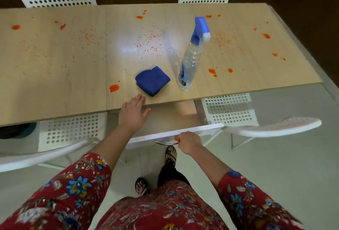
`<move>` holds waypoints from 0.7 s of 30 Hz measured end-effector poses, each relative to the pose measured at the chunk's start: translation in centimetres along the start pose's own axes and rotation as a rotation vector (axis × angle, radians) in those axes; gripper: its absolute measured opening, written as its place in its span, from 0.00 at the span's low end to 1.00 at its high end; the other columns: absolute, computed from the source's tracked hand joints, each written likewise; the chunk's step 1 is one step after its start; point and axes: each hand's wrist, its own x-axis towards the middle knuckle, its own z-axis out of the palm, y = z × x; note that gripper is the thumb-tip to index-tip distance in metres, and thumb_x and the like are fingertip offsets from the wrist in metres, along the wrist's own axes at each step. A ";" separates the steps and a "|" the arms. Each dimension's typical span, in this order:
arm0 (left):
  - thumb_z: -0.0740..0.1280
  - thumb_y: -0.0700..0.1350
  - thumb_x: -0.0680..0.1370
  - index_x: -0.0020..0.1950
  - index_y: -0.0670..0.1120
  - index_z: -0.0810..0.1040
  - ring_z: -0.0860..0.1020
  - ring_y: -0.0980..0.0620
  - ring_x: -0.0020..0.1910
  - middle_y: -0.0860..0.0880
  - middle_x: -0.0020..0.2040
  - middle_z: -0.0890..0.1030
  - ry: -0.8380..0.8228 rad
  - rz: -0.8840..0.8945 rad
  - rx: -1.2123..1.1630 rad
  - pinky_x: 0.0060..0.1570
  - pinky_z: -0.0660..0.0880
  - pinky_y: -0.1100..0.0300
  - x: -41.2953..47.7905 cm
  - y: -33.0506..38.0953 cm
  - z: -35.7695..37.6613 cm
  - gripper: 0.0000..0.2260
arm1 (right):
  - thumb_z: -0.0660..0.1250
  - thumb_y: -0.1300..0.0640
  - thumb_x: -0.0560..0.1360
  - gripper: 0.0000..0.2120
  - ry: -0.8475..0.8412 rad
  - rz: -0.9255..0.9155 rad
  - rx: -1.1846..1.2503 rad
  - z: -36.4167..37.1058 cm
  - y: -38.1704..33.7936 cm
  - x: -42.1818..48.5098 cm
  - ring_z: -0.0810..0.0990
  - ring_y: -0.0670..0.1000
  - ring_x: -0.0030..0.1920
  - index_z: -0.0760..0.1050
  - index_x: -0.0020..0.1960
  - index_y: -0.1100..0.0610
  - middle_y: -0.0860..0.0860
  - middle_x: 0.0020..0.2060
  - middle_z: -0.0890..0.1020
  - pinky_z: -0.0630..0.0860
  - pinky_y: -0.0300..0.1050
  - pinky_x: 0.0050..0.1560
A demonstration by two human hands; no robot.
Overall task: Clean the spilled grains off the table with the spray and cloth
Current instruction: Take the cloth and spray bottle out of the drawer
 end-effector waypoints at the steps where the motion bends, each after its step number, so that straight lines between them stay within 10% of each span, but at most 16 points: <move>1: 0.54 0.56 0.82 0.79 0.49 0.54 0.55 0.50 0.77 0.50 0.79 0.54 -0.006 -0.006 0.003 0.74 0.51 0.51 -0.2 0.1 0.1 0.27 | 0.58 0.62 0.77 0.18 0.017 -0.004 0.001 -0.6 -0.2 0.7 0.80 0.54 0.56 0.79 0.62 0.50 0.51 0.57 0.82 0.75 0.44 0.50; 16: 0.57 0.56 0.81 0.74 0.50 0.67 0.70 0.51 0.68 0.52 0.74 0.67 0.082 -0.073 -0.019 0.66 0.67 0.56 1.2 0.9 -0.9 0.23 | 0.62 0.58 0.77 0.23 0.016 -0.158 0.229 -5.8 0.4 8.8 0.69 0.55 0.67 0.66 0.71 0.56 0.55 0.68 0.71 0.70 0.47 0.61; 21: 0.65 0.50 0.79 0.72 0.49 0.68 0.75 0.49 0.62 0.50 0.67 0.74 0.131 -0.270 -0.456 0.57 0.74 0.54 2.7 1.7 -2.9 0.22 | 0.68 0.49 0.76 0.07 0.187 -0.002 0.715 -8.1 3.6 5.4 0.81 0.50 0.48 0.78 0.50 0.51 0.45 0.45 0.83 0.78 0.48 0.50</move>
